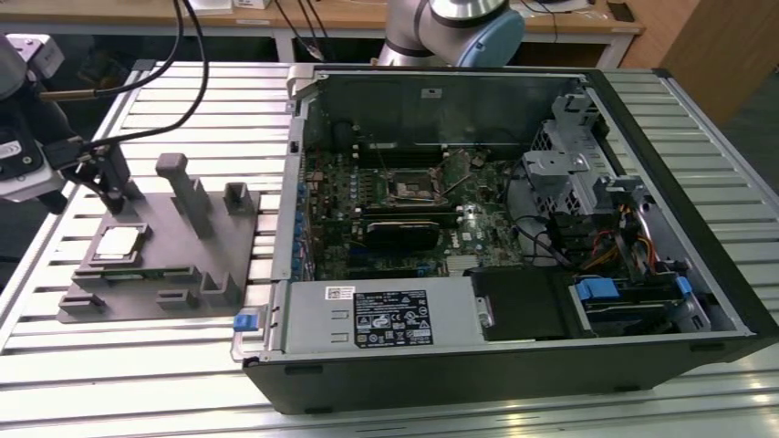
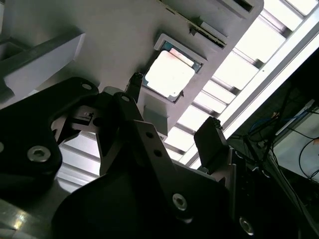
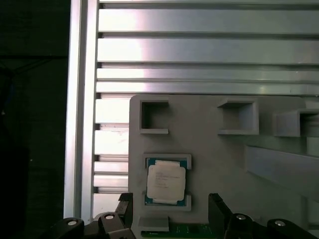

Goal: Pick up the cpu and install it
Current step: 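Pick up the cpu and move it towards the insertion slot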

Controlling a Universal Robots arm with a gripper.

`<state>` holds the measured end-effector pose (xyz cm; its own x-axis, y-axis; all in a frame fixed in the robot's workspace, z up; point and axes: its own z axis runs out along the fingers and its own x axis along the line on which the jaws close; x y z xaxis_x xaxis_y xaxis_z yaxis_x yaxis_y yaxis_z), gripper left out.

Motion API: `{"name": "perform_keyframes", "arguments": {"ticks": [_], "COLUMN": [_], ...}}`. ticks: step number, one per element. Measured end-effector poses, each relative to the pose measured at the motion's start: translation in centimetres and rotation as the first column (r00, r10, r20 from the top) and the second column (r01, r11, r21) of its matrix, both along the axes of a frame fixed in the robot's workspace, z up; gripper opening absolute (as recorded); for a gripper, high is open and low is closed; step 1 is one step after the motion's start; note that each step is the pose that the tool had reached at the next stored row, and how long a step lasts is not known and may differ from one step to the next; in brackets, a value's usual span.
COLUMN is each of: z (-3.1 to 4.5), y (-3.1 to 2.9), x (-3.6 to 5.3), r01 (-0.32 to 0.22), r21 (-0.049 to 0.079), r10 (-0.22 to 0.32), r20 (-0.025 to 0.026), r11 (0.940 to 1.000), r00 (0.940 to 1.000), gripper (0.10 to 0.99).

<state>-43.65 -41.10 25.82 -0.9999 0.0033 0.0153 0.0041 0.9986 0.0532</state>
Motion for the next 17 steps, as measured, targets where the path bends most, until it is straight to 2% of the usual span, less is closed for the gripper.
{"name": "perform_keyframes", "arguments": {"ticks": [11,17], "z": [-0.8,-1.52], "y": [0.0,0.0], "x": [0.0,0.0], "r01": [0.0,0.0], "r21": [0.0,0.0], "r10": [0.0,0.0], "r20": [0.0001,0.0008], "r11": [1.0,1.0], "r00": [1.0,1.0], "gripper": [0.706,0.706]}}
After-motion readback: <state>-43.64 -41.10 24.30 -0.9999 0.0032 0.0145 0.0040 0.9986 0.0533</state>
